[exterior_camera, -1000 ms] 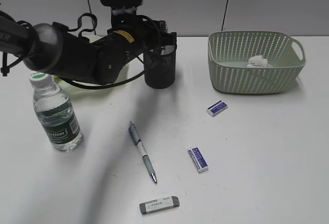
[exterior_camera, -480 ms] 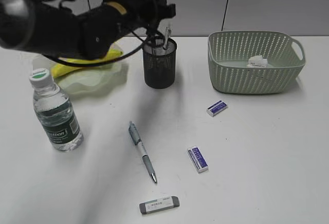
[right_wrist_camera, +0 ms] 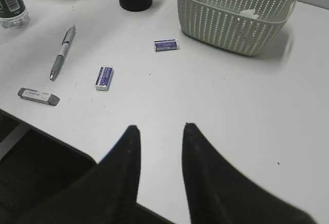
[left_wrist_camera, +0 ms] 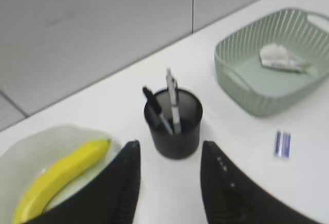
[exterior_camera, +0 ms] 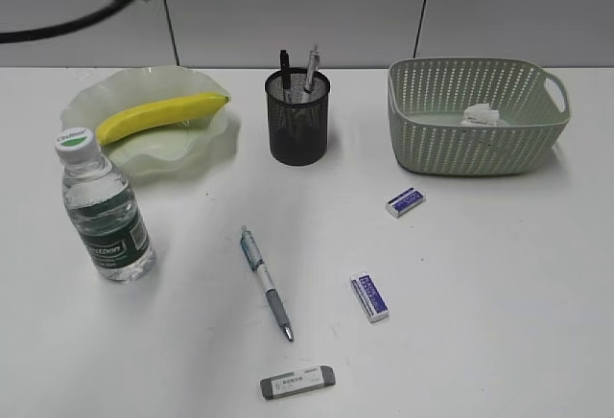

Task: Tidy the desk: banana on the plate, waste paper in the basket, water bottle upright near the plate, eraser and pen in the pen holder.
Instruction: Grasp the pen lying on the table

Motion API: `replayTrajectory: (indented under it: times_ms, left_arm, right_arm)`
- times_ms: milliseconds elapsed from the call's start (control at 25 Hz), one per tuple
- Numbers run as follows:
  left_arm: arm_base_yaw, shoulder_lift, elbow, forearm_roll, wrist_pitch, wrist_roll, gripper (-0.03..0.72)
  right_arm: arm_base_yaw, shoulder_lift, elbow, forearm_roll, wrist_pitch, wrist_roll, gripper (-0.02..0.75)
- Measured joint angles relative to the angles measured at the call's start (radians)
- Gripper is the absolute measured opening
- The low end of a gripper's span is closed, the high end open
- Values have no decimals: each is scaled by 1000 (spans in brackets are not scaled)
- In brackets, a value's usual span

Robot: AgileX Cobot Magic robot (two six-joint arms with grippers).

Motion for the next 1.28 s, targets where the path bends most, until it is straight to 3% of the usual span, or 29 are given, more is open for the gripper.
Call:
replayTrajectory:
  times_ms: [240, 400, 760, 1080, 1280]
  left_arm:
    - [0, -279, 5, 21, 449, 0, 294]
    - [0, -469, 105, 12, 591, -30, 294]
    - [0, -1047, 540, -4, 659, -86, 287]
    - [0, -1393, 690, 2, 663, -89, 265]
    - [0, -1428, 733, 4, 654, -89, 262]
  right_arm:
    - [0, 0, 0, 0, 0, 0, 238]
    - [0, 0, 0, 0, 0, 0, 238]
    - [0, 0, 0, 0, 0, 0, 238]
    - [0, 92, -23, 21, -74, -32, 238]
    - [0, 407, -61, 195, -295, -231, 238]
